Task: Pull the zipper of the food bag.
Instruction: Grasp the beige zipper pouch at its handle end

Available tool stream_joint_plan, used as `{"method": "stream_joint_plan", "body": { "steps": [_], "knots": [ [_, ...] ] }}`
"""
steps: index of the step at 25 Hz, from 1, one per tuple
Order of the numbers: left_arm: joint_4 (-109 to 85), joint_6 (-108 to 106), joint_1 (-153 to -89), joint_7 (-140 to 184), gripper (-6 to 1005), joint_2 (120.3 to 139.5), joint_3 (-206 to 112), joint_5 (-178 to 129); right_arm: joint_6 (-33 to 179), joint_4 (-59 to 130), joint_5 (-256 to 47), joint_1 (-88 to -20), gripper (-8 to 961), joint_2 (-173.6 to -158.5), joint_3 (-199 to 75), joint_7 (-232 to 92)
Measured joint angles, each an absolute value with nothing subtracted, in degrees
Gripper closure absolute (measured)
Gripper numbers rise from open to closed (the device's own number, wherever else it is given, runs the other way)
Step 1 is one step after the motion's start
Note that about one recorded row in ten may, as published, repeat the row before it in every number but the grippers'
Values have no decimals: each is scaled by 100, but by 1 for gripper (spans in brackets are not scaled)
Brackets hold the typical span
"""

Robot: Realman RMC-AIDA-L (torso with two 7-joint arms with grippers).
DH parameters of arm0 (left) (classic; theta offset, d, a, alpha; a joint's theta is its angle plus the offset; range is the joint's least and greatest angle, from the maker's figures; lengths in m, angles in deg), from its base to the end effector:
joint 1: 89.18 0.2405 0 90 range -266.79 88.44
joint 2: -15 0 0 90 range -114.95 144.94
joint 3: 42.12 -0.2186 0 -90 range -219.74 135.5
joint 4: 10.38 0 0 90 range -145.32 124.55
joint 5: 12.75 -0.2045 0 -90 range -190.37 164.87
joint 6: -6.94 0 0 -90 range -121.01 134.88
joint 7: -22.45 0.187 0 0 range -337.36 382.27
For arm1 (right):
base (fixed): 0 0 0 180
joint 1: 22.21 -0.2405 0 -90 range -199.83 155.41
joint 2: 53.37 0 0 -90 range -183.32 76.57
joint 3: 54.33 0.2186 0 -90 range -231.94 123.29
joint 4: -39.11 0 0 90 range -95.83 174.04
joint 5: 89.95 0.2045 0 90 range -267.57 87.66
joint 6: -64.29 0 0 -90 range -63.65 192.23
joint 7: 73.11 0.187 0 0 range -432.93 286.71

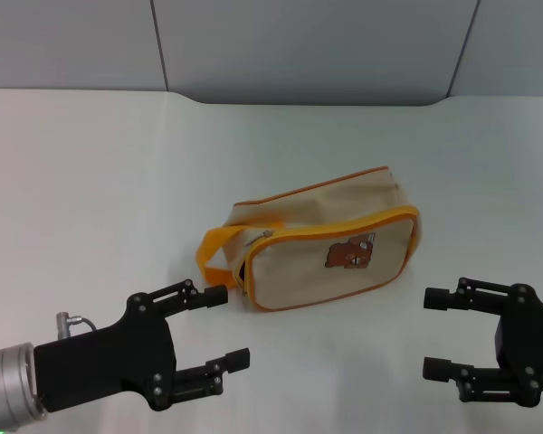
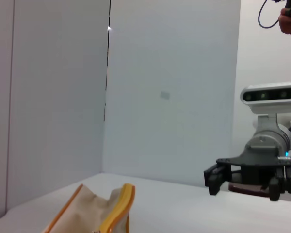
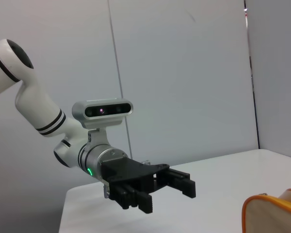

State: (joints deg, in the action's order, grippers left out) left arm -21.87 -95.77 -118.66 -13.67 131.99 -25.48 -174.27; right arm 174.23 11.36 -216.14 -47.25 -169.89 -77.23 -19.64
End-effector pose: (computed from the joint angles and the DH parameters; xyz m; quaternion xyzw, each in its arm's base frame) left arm -0.2286 0.2379 -0.0492 -0.9226 -0.0893 -0.3531 0.1270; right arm 0.2342 0.2424 -0.0054 -0.9383 0.0997 0.3208 0.0824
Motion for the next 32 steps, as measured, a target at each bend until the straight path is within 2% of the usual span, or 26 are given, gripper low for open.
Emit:
{"method": "stream_joint_plan", "body": {
  "steps": [5,13,23,32],
  "knots": [
    [-2161,-9580,-11852,-1320,257,13217,-2515,-17253,17313,1122,-21608,-4725,190,-17002,-7719,-1974],
    [-2032,-9259,-11727,-1097,278,13376,-2484,-16628,17228,1145,-21605,-4722,190,-17013,-7700,-1984],
    [332,-6992,-10918,1007,304,13417,-2087,-15880,17226,1142,-21590,-4663,190,-17076,-7676,-1994],
    [1110,-5804,-10752,1517,328,13426,-1666,-15869,17222,1146,-21590,-4648,190,-17087,-7680,-2001]
  ]
}}
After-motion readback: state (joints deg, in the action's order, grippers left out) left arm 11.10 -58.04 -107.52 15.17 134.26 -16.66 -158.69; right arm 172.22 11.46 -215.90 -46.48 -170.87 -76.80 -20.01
